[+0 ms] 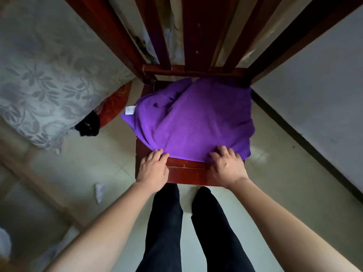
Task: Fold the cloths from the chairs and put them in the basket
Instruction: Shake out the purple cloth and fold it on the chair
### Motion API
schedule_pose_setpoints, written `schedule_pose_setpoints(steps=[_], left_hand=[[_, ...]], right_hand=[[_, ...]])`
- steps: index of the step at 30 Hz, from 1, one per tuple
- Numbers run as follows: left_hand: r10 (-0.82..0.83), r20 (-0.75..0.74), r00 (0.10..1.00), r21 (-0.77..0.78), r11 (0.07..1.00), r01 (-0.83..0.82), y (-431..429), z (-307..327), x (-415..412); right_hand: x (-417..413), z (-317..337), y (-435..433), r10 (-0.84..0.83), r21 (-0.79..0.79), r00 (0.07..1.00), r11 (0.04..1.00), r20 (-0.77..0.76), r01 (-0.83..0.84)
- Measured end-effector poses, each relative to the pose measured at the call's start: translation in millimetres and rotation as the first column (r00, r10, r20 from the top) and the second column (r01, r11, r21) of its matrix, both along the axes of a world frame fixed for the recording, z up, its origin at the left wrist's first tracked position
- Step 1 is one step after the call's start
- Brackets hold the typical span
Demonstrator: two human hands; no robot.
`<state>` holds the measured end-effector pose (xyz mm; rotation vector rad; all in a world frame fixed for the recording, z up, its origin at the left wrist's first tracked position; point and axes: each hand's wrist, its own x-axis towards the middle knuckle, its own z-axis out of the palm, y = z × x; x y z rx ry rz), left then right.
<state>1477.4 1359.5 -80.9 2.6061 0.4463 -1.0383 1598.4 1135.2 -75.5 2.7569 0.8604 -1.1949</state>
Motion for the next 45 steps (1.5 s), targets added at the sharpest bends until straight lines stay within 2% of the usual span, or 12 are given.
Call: schedule_pose_setpoints(steps=[4, 7, 11, 14, 17, 22, 26, 28, 30, 34, 42, 45], left_hand=[[0.089, 0.126, 0.988, -0.005, 0.996, -0.089, 3.4, -5.0, -5.2], [0.216, 0.139, 0.966, -0.047, 0.976, -0.212, 20.0, -13.1, 7.4], [0.436, 0.102, 0.894, -0.108, 0.898, -0.426, 44.0, -28.2, 18.0], [0.669, 0.256, 0.697, -0.149, 0.74, -0.656, 55.1, -31.5, 28.9], [0.763, 0.39, 0.516, -0.138, 0.603, -0.786, 69.9, -33.0, 41.2], [0.911, 0.081, 0.405, -0.226, 0.413, -0.882, 90.7, -59.9, 41.8], [0.994, -0.052, 0.1, -0.421, 0.069, -0.905, 98.0, -60.8, 47.6], [0.988, -0.14, -0.07, -0.483, -0.13, -0.866, 104.9, -63.4, 50.9], [0.968, -0.194, -0.162, -0.499, -0.239, -0.833, 110.5, -65.8, 51.1], [0.978, -0.176, -0.111, -0.489, -0.184, -0.853, 119.6, -64.7, 41.2], [0.996, -0.089, -0.031, -0.551, -0.075, -0.831, 126.3, 0.1, 36.6], [0.999, -0.037, 0.003, -0.617, -0.021, -0.787, 124.1, 48.7, 49.1]], right_hand=[[24.9, -3.9, 37.6, -0.111, 0.189, 0.981, 0.979, 0.161, 0.079], [51.2, -11.1, 75.5, -0.136, 0.312, 0.96, 0.948, 0.243, 0.056], [54.4, -28.7, 102.9, 0.015, 0.225, 0.987, 0.973, 0.157, -0.05], [33.5, -36.8, 92.9, 0.048, 0.155, 0.98, 0.985, 0.192, -0.079], [2.5, -38.7, 69.7, -0.022, 0.195, 0.962, 0.98, 0.272, -0.032], [-8.5, -33.3, 62.3, -0.193, 0.262, 0.907, 0.96, 0.373, 0.097], [26.7, -32.7, 98.9, -0.321, 0.449, 0.796, 0.891, 0.513, 0.07], [49.9, -36.3, 123.5, -0.32, 0.481, 0.811, 0.875, 0.489, 0.054], [68.4, -40.5, 143.6, -0.221, 0.386, 0.875, 0.921, 0.431, 0.042], [78.5, -48.7, 159.8, -0.099, 0.163, 0.922, 0.986, 0.374, 0.04], [57.1, 3.6, 113.1, -0.178, 0.326, 0.964, 0.939, 0.198, 0.107], [61.2, 44.3, 95.7, -0.232, 0.374, 0.948, 0.917, 0.216, 0.139]])
